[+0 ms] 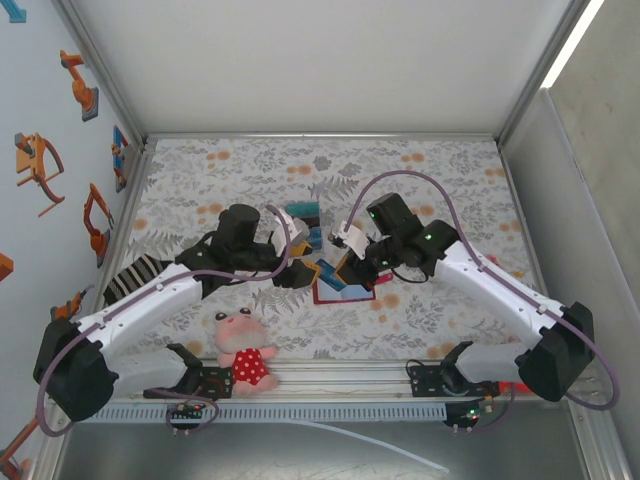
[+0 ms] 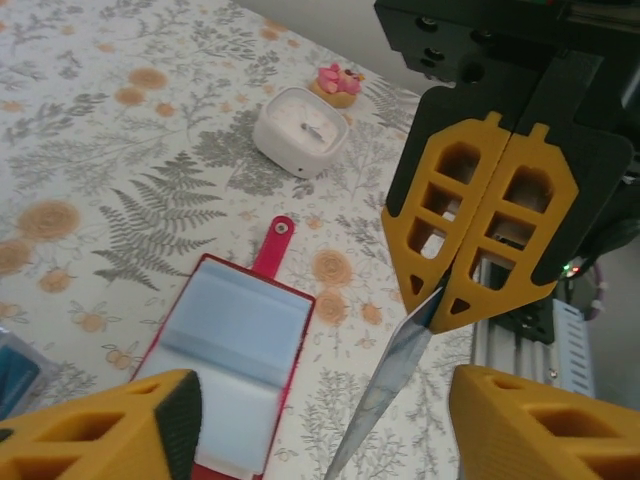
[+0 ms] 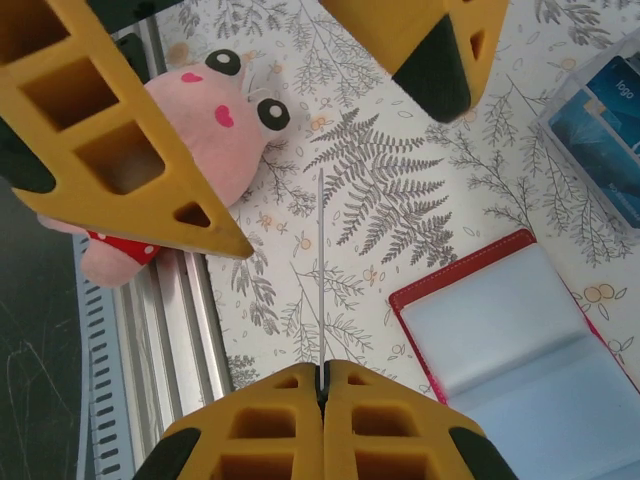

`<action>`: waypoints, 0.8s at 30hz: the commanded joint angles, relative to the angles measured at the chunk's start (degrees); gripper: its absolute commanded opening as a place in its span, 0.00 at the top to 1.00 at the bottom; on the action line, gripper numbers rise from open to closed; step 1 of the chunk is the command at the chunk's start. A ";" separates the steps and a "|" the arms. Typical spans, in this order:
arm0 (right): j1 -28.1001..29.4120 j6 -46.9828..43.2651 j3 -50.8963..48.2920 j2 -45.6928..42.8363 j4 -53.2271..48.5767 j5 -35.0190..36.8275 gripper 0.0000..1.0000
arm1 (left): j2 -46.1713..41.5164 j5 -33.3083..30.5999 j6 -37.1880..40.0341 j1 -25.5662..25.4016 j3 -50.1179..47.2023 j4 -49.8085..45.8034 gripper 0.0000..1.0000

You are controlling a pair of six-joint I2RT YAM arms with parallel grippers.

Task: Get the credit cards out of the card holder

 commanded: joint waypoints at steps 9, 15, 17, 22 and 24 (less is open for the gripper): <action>0.36 -4.75 3.10 1.50 -1.90 -5.20 1.00 | 4.43 9.45 2.74 -0.31 3.96 -1.90 0.79; 0.37 -4.81 3.19 1.80 -1.57 -4.19 1.00 | 5.11 10.19 4.14 -0.94 4.86 -4.08 1.00; 0.36 -4.22 2.98 1.43 -0.89 -3.42 1.00 | 4.83 10.30 4.44 -0.89 4.77 -4.14 1.00; 0.27 -1.25 1.02 -1.22 2.97 1.12 0.85 | 1.64 9.40 3.14 -0.89 2.20 -1.04 1.00; 0.19 0.57 -0.22 -2.88 5.15 3.62 0.75 | -0.52 7.26 1.29 -0.90 0.57 1.26 1.00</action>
